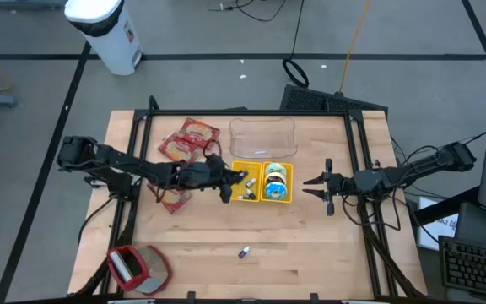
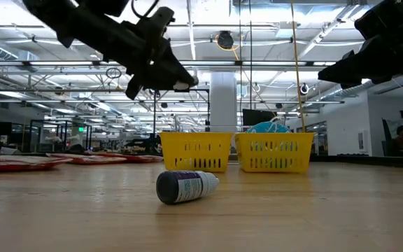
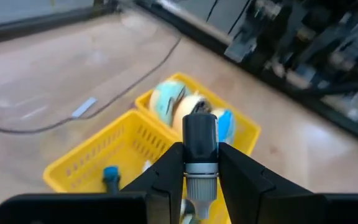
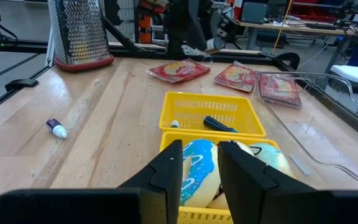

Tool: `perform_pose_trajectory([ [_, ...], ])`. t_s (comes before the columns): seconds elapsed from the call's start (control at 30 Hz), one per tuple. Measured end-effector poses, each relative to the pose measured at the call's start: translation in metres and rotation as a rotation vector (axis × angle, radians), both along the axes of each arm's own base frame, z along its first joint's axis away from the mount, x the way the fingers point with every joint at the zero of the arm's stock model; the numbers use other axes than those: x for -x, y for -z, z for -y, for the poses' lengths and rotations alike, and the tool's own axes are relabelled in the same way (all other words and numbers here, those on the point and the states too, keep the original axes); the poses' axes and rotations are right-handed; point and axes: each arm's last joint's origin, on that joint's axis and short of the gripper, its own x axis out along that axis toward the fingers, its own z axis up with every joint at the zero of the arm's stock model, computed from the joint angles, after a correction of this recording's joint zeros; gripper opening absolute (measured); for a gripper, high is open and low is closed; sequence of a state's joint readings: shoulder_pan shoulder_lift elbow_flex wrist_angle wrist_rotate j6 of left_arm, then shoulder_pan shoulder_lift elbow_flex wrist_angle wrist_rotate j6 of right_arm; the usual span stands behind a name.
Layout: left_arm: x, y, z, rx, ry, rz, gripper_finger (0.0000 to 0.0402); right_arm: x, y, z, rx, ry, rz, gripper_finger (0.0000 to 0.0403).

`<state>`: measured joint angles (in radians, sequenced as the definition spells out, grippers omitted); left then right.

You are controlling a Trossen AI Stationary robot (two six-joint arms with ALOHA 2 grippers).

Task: Pick & Place Food Item
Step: Put the black food coloring bottle into the left yellow bin

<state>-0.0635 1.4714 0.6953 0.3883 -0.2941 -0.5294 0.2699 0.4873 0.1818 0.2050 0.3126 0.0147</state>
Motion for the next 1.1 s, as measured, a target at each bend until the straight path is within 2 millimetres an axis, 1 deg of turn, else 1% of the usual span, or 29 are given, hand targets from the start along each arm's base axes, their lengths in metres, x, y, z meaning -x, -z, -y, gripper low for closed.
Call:
perform_pose_trajectory([
  [0.13, -0.012, 0.003, 0.002, -0.025, -0.027, -0.13, 0.0092, 0.0, 0.0, 0.0, 0.0, 0.002, 0.0, 0.0091],
  [0.2, -0.022, 0.005, 0.002, -0.03, -0.038, -0.164, 0.0092, 0.0, 0.0, 0.0, 0.001, 0.008, 0.0, 0.0091],
  [0.33, -0.042, 0.021, 0.003, -0.036, -0.039, -0.242, 0.0092, 0.0, 0.0, 0.001, 0.005, 0.026, 0.0, 0.0091],
  [0.47, -0.056, 0.035, 0.004, -0.042, -0.038, -0.301, 0.0092, 0.0, 0.0, 0.001, 0.003, 0.027, 0.0, 0.0091],
  [0.53, -0.058, 0.043, 0.003, -0.04, -0.044, -0.347, 0.0092, 0.0, 0.0, 0.001, 0.002, 0.027, 0.001, 0.0091],
  [0.63, -0.059, 0.052, 0.0, -0.005, -0.076, -0.368, 0.0092, 0.0, 0.001, 0.001, 0.003, 0.027, -0.004, 0.0091],
  [1.1, -0.058, 0.054, -0.001, 0.018, -0.085, -0.384, 0.0093, 0.0, 0.001, 0.001, 0.007, 0.026, -0.01, 0.0091],
])
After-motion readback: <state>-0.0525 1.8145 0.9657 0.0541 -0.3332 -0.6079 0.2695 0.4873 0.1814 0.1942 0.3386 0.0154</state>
